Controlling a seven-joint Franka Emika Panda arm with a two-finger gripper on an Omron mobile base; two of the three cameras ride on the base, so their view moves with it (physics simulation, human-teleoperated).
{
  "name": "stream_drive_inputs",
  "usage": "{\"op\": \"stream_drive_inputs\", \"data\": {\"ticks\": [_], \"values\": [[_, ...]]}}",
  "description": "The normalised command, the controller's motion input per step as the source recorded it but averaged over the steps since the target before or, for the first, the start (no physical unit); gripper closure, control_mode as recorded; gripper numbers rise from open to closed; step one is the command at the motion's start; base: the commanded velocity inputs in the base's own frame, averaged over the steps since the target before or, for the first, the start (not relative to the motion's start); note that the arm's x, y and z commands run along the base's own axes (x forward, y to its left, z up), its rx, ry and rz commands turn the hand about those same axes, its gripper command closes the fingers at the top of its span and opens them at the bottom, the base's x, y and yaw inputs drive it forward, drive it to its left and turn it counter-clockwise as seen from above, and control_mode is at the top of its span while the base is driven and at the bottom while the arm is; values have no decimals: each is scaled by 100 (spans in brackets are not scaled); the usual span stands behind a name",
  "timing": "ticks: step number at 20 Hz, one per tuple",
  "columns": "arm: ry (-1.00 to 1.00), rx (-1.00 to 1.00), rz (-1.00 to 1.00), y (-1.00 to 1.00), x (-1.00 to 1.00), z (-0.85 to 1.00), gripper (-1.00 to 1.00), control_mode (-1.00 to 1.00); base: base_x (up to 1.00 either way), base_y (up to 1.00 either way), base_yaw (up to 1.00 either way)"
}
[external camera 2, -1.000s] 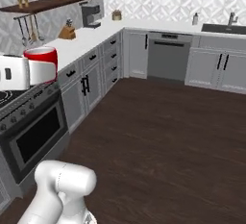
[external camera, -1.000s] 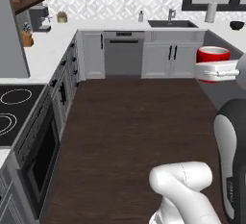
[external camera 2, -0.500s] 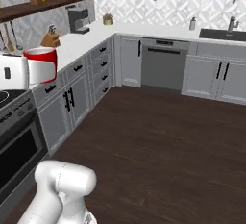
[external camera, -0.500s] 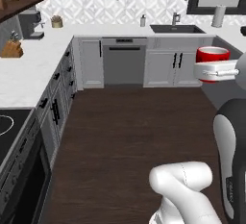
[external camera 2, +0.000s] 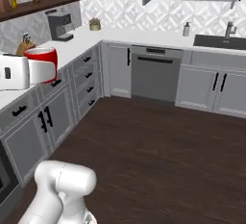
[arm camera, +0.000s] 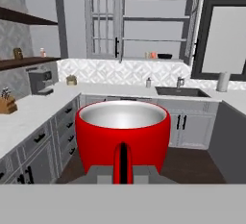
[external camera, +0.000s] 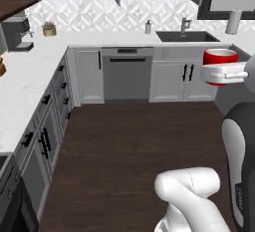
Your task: Gather all objects into one cabinet and sort the glasses and bowls to opposite sides.
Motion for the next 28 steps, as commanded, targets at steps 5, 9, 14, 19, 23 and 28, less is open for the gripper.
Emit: {"op": "stream_drive_inputs", "data": {"ticks": [5, 9, 14, 19, 23, 28], "values": [[0, 0, 0, 0, 0, 0, 100, 100, 100, -1, -20], [0, 0, 0, 0, 0, 0, 100, 100, 100, 0, -17], [0, 0, 0, 0, 0, 0, 100, 100, 100, 0, -8], [0, 0, 0, 0, 0, 0, 100, 100, 100, -2, -6], [0, 0, 0, 0, 0, 0, 100, 100, 100, -2, -11], [0, 0, 0, 0, 0, 0, 100, 100, 100, -2, -10]]}}
